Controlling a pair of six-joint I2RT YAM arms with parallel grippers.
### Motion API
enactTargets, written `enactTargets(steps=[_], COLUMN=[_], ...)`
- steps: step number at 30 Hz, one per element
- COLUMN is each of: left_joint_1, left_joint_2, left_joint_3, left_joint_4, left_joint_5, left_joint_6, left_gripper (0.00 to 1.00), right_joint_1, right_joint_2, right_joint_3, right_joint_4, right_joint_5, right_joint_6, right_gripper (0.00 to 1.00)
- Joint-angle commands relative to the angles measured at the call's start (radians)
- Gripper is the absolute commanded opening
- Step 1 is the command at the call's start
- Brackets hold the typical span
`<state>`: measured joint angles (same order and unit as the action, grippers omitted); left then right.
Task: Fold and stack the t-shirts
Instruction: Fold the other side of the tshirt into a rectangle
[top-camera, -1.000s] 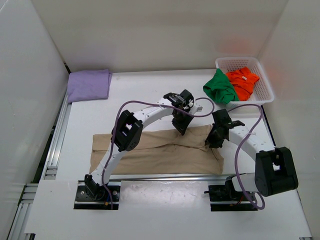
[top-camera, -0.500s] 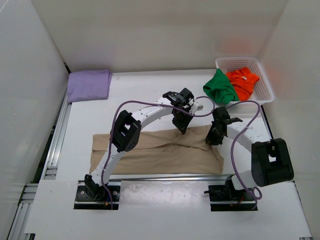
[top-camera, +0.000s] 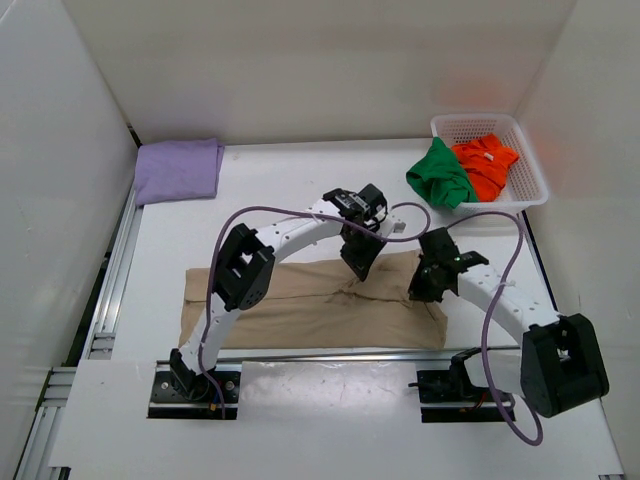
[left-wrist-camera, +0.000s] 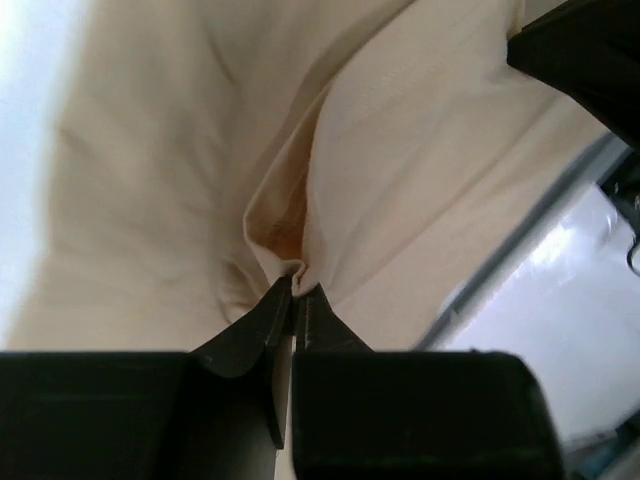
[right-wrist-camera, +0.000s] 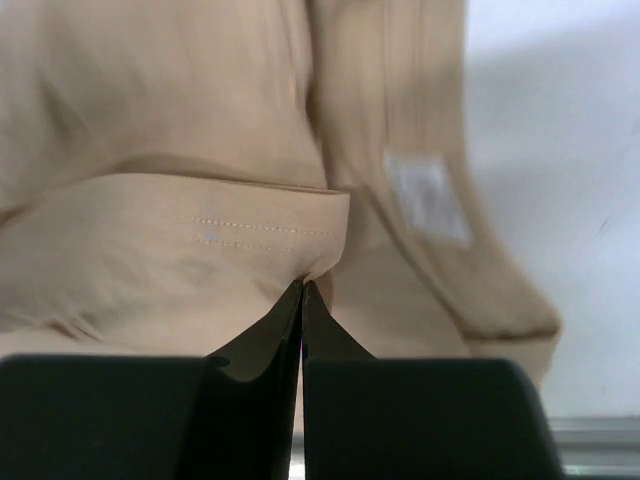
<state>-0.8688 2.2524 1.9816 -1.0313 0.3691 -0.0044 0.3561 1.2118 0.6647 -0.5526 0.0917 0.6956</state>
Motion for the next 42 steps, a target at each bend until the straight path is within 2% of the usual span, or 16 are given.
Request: enactTargets(steps=[1, 6, 14, 18, 20, 22, 25, 29, 30, 33, 38, 39, 42], left_joint_1=[-0.029, -0.029, -0.038, -0.047, -0.047, -0.047, -0.047, -0.047, -0.033, 0.035, 0.184, 0.242, 0.324], left_joint_2=[-0.089, -0.108, -0.131, -0.140, -0.140, -0.140, -0.149, -0.160, -0.174, -0.229, -0.336, -0.361, -0.385], left_joint_3=[-0.093, -0.193, -0.239, -0.228, -0.210, -0.210, -0.201, -0.192, -0.191, -0.216, -0.300, -0.317, -0.391], left_joint_4=[-0.023, -0.012, -0.038, -0.085, -0.108, -0.139, -0.159, -0.191, -0.203, -0.214, -0.214, -0.202, -0.145], left_joint_5=[0.082, 0.198, 0.248, 0.268, 0.297, 0.307, 0.326, 0.349, 0.349, 0.387, 0.395, 0.395, 0.328], left_joint_6=[0.004, 0.004, 0.004, 0.004, 0.004, 0.004, 0.004, 0.004, 0.004, 0.004, 0.004, 0.004, 0.004], left_gripper=[0.17, 0.26, 0.40, 0.56, 0.62, 0.62, 0.63, 0.63, 0.63, 0.63, 0.64, 0.64, 0.64], right_joint_1=[0.072, 0.095, 0.104, 0.104, 0.104, 0.104, 0.104, 0.104, 0.104, 0.093, 0.093, 0.093, 0.093], right_joint_2=[-0.020, -0.072, -0.127, -0.225, -0.285, -0.316, -0.316, -0.216, -0.195, -0.114, 0.021, 0.047, 0.164], right_joint_3=[-0.039, -0.059, -0.089, -0.041, -0.014, 0.004, -0.007, -0.007, -0.007, 0.013, 0.047, 0.047, 0.076], right_joint_4=[-0.096, -0.142, -0.176, -0.187, -0.167, -0.104, 0.007, 0.121, 0.143, 0.239, 0.333, 0.333, 0.333], right_joint_5=[0.031, 0.051, 0.051, 0.086, 0.086, 0.059, 0.028, -0.006, 0.006, 0.006, -0.043, -0.052, -0.070], right_joint_6=[0.074, 0.094, 0.114, 0.055, 0.021, 0.002, -0.007, 0.016, 0.016, 0.042, 0.042, 0.027, -0.013], right_gripper=[0.00, 0.00, 0.06, 0.16, 0.28, 0.32, 0.32, 0.20, 0.11, 0.02, 0.00, 0.00, 0.00])
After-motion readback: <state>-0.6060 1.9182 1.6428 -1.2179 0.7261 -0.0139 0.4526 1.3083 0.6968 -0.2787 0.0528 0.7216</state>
